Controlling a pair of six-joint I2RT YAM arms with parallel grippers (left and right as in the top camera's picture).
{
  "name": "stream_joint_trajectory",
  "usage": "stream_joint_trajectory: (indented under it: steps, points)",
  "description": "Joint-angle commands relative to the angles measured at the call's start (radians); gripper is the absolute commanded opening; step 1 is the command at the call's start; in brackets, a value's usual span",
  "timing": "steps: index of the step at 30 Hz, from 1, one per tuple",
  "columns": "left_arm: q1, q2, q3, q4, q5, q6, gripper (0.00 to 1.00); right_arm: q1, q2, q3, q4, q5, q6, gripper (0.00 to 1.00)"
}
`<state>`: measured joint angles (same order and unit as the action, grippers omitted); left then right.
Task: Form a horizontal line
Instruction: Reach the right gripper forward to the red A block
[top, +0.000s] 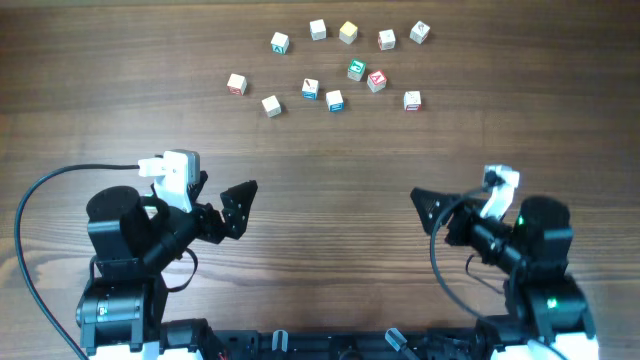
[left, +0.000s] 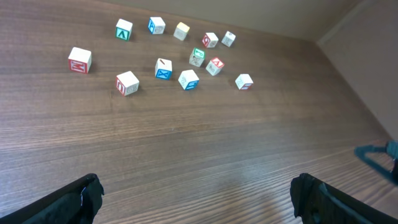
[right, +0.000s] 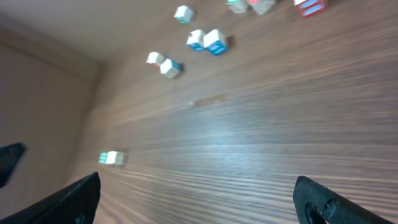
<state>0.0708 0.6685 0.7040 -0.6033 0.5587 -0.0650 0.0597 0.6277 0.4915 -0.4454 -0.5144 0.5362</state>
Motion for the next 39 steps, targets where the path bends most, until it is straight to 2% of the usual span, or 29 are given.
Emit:
stream_joint_trajectory:
  steps: [1, 10, 14, 17, 20, 26, 35, 39]
  points:
    - [0.004, -0.001, -0.003, 0.003, -0.003, 0.002, 1.0, -0.005, 0.137, 0.156, -0.051, 0.105, -0.096, 0.99]
    - [0.004, -0.001, -0.003, 0.003, -0.003, 0.002, 1.0, -0.005, 0.525, 0.592, -0.303, 0.053, -0.161, 1.0]
    - [0.004, -0.001, -0.003, 0.003, -0.003, 0.002, 1.0, -0.005, 0.587, 0.619, -0.268, 0.024, -0.155, 1.0]
    - [0.004, -0.001, -0.003, 0.003, -0.003, 0.002, 1.0, -0.003, 0.63, 0.619, -0.198, 0.007, -0.084, 1.0]
    - [0.004, -0.001, -0.003, 0.003, -0.003, 0.002, 1.0, 0.013, 0.666, 0.62, -0.112, -0.039, -0.141, 1.0]
    - [0.004, -0.001, -0.003, 0.003, -0.003, 0.002, 1.0, 0.026, 0.758, 0.663, -0.101, 0.12, -0.154, 0.99]
    - [0.004, -0.001, -0.003, 0.003, -0.003, 0.002, 1.0, 0.049, 1.069, 0.935, -0.092, 0.138, -0.309, 0.99]
    - [0.004, -0.001, -0.003, 0.003, -0.003, 0.002, 1.0, 0.09, 1.246, 1.09, -0.073, 0.192, -0.44, 0.99]
